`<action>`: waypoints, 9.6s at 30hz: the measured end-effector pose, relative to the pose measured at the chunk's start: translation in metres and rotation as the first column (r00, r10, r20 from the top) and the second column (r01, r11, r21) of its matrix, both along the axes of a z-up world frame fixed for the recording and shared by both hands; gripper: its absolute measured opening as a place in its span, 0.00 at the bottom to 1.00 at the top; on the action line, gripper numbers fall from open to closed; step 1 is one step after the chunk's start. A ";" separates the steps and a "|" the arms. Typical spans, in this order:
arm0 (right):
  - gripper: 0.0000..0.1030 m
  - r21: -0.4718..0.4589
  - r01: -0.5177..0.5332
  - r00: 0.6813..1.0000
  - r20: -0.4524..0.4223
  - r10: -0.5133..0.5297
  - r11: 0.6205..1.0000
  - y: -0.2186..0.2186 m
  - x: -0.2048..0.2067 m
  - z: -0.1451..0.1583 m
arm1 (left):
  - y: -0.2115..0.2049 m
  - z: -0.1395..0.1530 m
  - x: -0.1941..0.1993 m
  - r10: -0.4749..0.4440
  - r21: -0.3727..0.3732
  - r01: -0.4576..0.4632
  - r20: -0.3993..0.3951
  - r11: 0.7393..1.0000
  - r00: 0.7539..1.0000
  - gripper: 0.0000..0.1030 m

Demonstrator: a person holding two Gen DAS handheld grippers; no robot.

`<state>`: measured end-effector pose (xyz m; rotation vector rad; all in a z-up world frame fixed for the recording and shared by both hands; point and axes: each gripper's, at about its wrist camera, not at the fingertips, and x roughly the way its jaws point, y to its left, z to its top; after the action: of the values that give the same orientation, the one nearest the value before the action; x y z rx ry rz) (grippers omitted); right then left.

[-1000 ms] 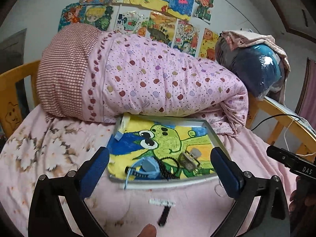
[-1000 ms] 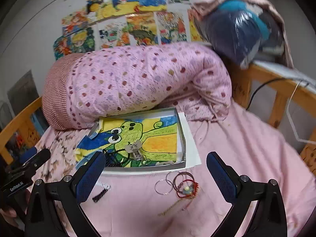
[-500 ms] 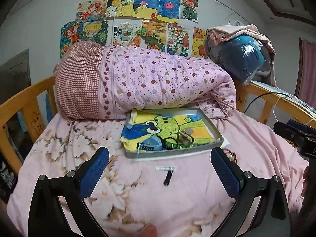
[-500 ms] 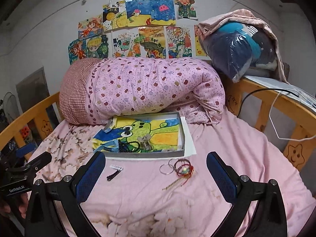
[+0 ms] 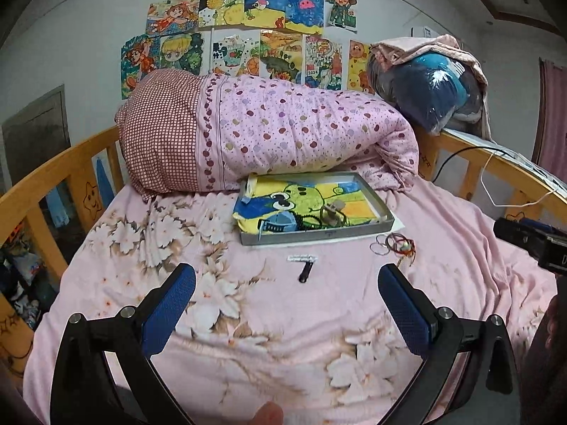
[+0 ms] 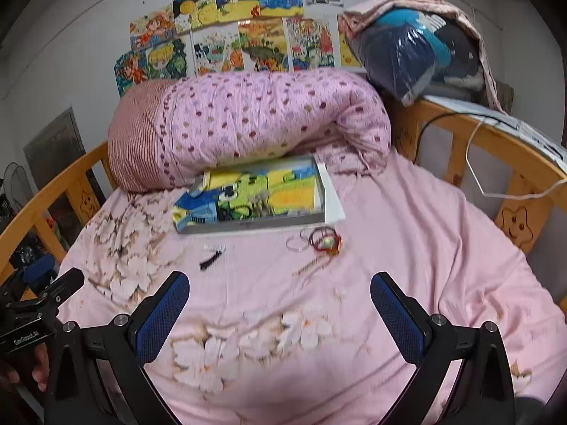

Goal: Organize jewelry
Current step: 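Lift both tools away from the tray toward the remaining jewelry, then grasp the black hair clip with the left tool while the right tool grasps a silver ring, then carry the hair clip and ring onto the tray and open both tools, then lift both tools away from the tray, then move both tools toward the white hair clip and red bracelet on the sheet, then grasp the white hair clip with the left tool while the right tool grasps the red string bracelet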

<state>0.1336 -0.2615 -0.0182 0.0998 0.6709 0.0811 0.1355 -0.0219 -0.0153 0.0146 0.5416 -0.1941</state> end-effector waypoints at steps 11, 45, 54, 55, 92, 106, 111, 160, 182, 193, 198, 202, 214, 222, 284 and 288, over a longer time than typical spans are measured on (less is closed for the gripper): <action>1.00 0.056 0.055 0.988 -0.146 -0.046 0.997 -0.012 0.006 -0.020 | -0.013 -0.023 -0.005 -0.036 0.061 0.047 -0.156 0.997 0.987 0.98; 1.00 0.603 -0.125 0.877 -0.304 0.371 0.788 -0.070 0.219 -0.088 | -0.039 -0.089 0.161 -0.241 -0.055 0.248 -0.509 0.967 0.826 0.97; 0.85 0.587 -0.128 0.835 -0.371 0.406 0.799 -0.045 0.266 -0.125 | -0.025 -0.119 0.203 -0.266 -0.161 0.212 -0.535 0.964 0.802 0.69; 0.79 0.582 -0.128 0.831 -0.379 0.407 0.803 -0.042 0.268 -0.128 | -0.024 -0.123 0.206 -0.266 -0.169 0.207 -0.543 0.964 0.796 0.64; 0.03 0.543 -0.021 0.724 -0.571 0.387 0.840 -0.017 0.263 -0.193 | -0.032 -0.156 0.229 -0.329 -0.286 0.185 -0.627 0.940 0.706 0.11; 0.03 0.799 0.080 0.831 -0.384 0.403 0.596 -0.038 0.259 -0.151 | -0.025 -0.121 0.222 -0.389 -0.394 0.194 -0.512 0.899 0.766 0.11; 0.03 0.826 0.022 0.874 -0.290 0.391 0.563 -0.033 0.270 -0.124 | -0.021 -0.100 0.222 -0.348 -0.407 0.172 -0.410 0.897 0.843 0.11; 0.42 0.533 0.002 0.973 -0.198 0.122 0.846 -0.052 0.301 -0.108 | -0.035 -0.106 0.307 -0.218 -0.332 0.104 -0.328 0.938 0.919 0.53; 0.98 0.069 -0.070 0.995 0.070 0.065 0.995 -0.023 0.133 0.005 | -0.021 -0.015 0.167 -0.036 -0.193 0.022 -0.069 0.981 0.997 0.97; 1.00 0.010 -0.067 0.995 0.074 0.066 0.998 -0.013 0.063 0.013 | -0.017 0.000 0.074 -0.012 -0.026 0.013 0.013 1.000 1.000 0.98; 1.00 -0.022 -0.045 0.999 -0.012 0.045 0.999 -0.011 0.042 0.002 | -0.013 -0.006 0.043 -0.012 -0.001 0.012 -0.032 1.000 0.999 0.98; 1.00 -0.034 -0.016 0.992 -0.125 0.012 0.999 -0.014 0.033 -0.017 | -0.011 -0.011 0.027 -0.014 0.019 0.015 -0.067 1.000 0.998 0.98; 1.00 0.034 0.030 0.959 -0.283 -0.019 0.999 -0.022 0.036 -0.041 | -0.021 -0.044 0.015 -0.013 0.079 0.034 -0.262 0.996 0.965 0.98; 1.00 0.049 0.051 0.932 -0.361 -0.030 0.997 -0.025 0.042 -0.055 | -0.022 -0.058 0.021 0.041 0.143 0.004 -0.312 0.990 0.949 0.98; 0.28 0.484 0.244 0.822 -0.563 0.085 0.840 -0.096 0.275 -0.168 | -0.054 -0.167 0.241 -0.190 -0.064 0.182 -0.487 0.981 0.853 0.69; 0.21 0.489 0.228 0.819 -0.564 0.106 0.842 -0.090 0.275 -0.168 | -0.054 -0.166 0.242 -0.204 -0.091 0.183 -0.483 0.979 0.852 0.54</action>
<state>0.4091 -0.3519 -0.1860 0.7228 1.2445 0.1792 0.3777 -0.0756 -0.1816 -0.0215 1.0482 -0.4134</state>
